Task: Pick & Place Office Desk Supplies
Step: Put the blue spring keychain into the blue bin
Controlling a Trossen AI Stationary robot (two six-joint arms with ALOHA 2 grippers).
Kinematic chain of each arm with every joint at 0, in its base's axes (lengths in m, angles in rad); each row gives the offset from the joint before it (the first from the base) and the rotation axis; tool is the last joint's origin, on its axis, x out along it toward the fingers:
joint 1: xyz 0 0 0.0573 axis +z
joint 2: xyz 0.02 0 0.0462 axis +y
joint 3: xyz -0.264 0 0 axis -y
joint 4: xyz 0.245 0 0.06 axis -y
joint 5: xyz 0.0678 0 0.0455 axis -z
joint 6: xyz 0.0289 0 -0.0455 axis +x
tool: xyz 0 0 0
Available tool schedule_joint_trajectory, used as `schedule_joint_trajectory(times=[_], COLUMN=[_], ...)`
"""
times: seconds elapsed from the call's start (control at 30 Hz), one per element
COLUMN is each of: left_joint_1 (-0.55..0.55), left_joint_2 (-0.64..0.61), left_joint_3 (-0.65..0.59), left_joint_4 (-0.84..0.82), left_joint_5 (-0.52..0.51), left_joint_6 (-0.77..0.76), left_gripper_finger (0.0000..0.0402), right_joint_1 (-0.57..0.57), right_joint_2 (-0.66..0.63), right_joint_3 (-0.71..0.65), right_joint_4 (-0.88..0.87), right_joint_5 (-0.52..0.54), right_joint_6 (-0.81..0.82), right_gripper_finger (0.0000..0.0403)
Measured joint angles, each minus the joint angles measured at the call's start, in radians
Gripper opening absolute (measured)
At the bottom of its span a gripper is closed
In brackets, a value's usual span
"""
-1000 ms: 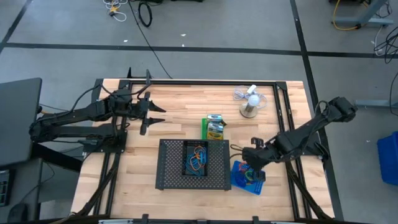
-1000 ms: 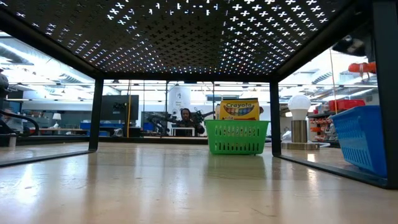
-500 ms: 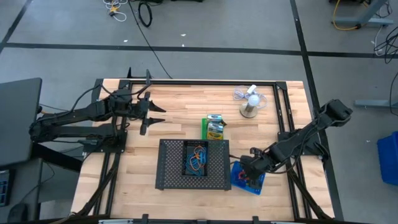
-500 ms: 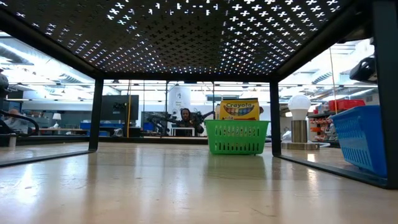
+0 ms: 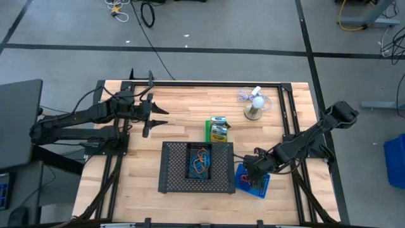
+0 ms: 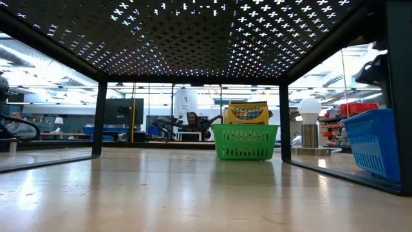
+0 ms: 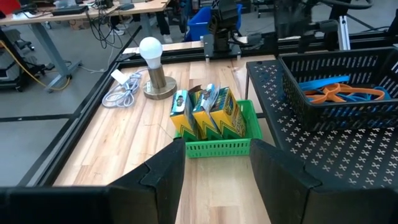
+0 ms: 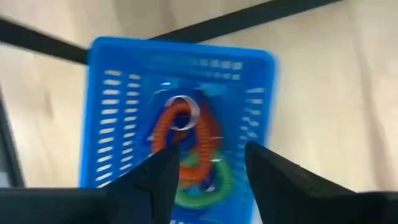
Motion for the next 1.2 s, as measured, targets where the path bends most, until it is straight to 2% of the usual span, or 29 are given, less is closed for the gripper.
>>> schedule_joint_trajectory(times=[0.2,0.53,0.7,1.03,1.2], left_joint_1=[0.0,0.0,0.0,0.0,0.0], left_joint_2=[0.0,0.0,0.01,0.016,0.016], left_joint_3=[0.0,0.0,0.0,0.0,0.0], left_joint_4=[0.003,0.005,0.008,0.007,0.007], left_joint_5=[0.0,0.003,0.027,0.029,0.029], left_joint_6=[0.016,0.03,0.031,0.033,0.031], left_gripper_finger=[0.0188,0.0188,0.0188,0.0188,0.0188], right_joint_1=[-0.05,-0.065,-0.065,-0.071,-0.071], right_joint_2=[-0.042,-0.088,-0.088,-0.087,-0.087], right_joint_3=[0.001,-0.006,-0.083,-0.23,-0.263], right_joint_4=[-0.154,-0.355,-0.331,-0.091,-0.065], right_joint_5=[0.008,0.064,0.049,-0.029,-0.04], right_joint_6=[0.0,-0.007,0.01,0.025,0.031], right_gripper_finger=[0.0195,0.0182,0.0181,0.018,0.018])
